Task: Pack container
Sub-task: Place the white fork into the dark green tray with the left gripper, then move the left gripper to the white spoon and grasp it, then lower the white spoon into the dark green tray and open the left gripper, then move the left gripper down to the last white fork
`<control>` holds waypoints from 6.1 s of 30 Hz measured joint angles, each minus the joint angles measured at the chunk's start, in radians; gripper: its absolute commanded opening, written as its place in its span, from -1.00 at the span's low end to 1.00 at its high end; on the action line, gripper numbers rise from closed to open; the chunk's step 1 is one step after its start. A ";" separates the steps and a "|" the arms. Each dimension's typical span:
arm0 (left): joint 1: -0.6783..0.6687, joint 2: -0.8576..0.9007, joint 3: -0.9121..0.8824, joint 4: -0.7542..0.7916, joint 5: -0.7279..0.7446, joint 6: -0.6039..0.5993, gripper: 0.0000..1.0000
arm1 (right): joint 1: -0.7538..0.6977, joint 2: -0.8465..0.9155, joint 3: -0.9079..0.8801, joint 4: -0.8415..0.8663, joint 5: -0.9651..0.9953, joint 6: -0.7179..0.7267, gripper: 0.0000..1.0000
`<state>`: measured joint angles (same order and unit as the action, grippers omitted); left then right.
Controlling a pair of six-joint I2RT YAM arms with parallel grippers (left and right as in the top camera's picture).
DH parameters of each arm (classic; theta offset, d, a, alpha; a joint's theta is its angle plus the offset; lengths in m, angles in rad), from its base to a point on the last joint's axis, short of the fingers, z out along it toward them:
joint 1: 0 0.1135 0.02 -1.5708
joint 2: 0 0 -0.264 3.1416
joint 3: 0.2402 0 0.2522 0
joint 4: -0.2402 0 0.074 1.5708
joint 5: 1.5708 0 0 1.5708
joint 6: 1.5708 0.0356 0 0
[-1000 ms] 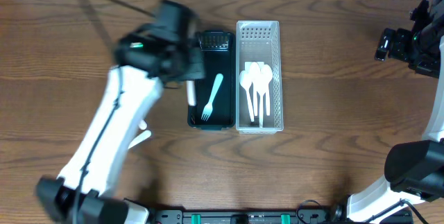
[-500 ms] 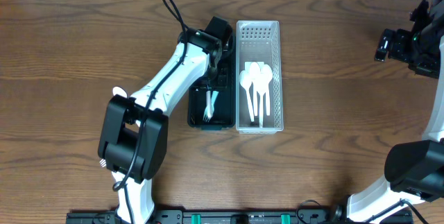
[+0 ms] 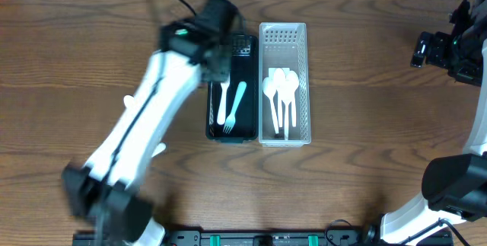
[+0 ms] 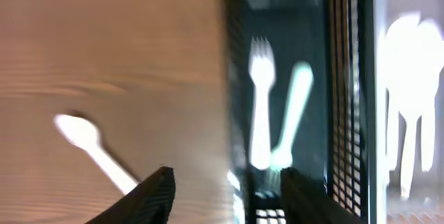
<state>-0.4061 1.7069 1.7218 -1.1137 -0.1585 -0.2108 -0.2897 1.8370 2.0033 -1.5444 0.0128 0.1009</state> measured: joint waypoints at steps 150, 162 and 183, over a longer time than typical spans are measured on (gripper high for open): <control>0.148 -0.208 -0.023 -0.232 -0.008 -0.006 -0.23 | 0.000 0.000 -0.002 -0.010 -0.001 0.000 0.99; 0.493 -0.348 -0.230 -0.285 -0.029 -0.025 -0.23 | 0.000 0.000 -0.002 -0.004 0.000 0.000 0.98; 0.618 -0.398 -0.711 0.229 0.286 0.416 0.49 | 0.000 0.000 -0.002 0.011 0.000 0.000 0.98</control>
<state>0.2115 1.3090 1.0107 -0.8852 0.1276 0.2054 -0.2897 1.8370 2.0014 -1.5330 0.0124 0.1009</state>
